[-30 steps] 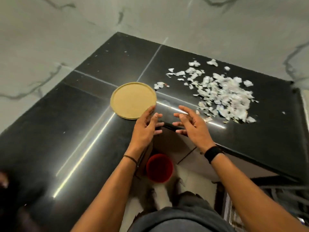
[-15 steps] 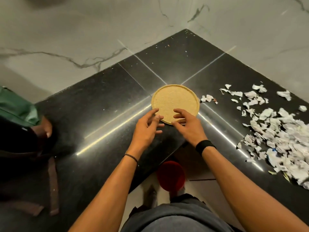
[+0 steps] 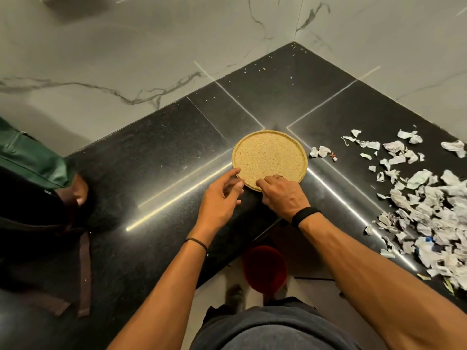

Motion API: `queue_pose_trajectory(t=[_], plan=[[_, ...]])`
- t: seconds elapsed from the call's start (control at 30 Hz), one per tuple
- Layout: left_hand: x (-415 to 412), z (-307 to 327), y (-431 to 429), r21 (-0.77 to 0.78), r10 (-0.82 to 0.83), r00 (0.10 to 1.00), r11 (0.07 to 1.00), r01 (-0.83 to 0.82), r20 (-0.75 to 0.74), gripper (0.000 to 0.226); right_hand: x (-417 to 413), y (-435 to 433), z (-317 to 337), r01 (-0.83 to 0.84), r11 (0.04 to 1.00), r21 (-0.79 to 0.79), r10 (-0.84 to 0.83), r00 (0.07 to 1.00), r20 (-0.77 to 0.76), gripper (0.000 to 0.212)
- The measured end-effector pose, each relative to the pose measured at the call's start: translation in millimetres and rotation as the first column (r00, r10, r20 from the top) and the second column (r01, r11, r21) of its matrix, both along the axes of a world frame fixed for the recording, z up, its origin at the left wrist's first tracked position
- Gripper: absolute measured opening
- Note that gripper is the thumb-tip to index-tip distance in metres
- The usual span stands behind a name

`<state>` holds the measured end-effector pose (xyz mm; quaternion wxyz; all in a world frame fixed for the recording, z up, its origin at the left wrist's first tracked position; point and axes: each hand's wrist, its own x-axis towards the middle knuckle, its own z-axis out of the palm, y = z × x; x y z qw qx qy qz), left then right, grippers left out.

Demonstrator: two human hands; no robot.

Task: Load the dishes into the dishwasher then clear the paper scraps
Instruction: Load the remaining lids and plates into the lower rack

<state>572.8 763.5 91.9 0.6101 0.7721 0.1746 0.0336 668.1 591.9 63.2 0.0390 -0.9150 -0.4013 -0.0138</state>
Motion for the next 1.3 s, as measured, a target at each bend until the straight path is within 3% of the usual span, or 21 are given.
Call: queue_pose_trajectory(t=[0.13,0.23,0.33,0.53,0.73,0.97,1.17,1.3], plan=[[3.9,6.6,7.7,0.328,-0.09,0.992,0.943,0.058,0.084,0.054,-1.1,-4.0,20.2,-0.006,0.985,0.175,-0.023,0.986,0.165,0.026],[17.0,11.9,7.7,0.555,-0.227,0.964,0.824,0.113,0.141,0.065,-6.1,-5.7,41.8,0.049,0.958,0.284,-0.117,0.966,0.229,0.029],[31.1,21.5,2.5,0.636,-0.311,0.937,0.758,0.142,0.162,0.066,-17.7,-12.0,60.2,0.087,0.944,0.319,-0.182,0.942,0.282,0.027],[39.5,25.9,-13.3,0.697,-0.553,0.81,0.659,0.281,0.196,0.042,-63.1,-37.9,81.6,0.219,0.855,0.47,-0.355,0.908,0.221,0.018],[26.1,39.4,-76.3,0.642,-0.761,0.568,0.61,0.465,0.312,0.041,-131.1,-91.9,85.6,0.498,0.718,0.486,-0.611,0.786,0.097,0.032],[-5.4,50.0,-188.0,0.715,-0.944,0.26,0.323,0.62,0.201,0.047,-228.0,-184.7,90.2,0.807,0.484,0.338,-0.853,0.521,-0.022,0.06],[-63.1,55.2,-287.0,0.764,-0.982,-0.108,0.051,0.643,0.156,0.045,-338.0,-238.0,78.4,0.875,0.247,0.416,-0.96,0.28,-0.02,0.038],[-121.5,49.0,-338.3,0.776,-0.963,-0.214,-0.011,0.63,0.161,0.032,-419.7,-253.9,70.0,0.895,0.043,0.444,-0.992,0.092,-0.089,0.038]])
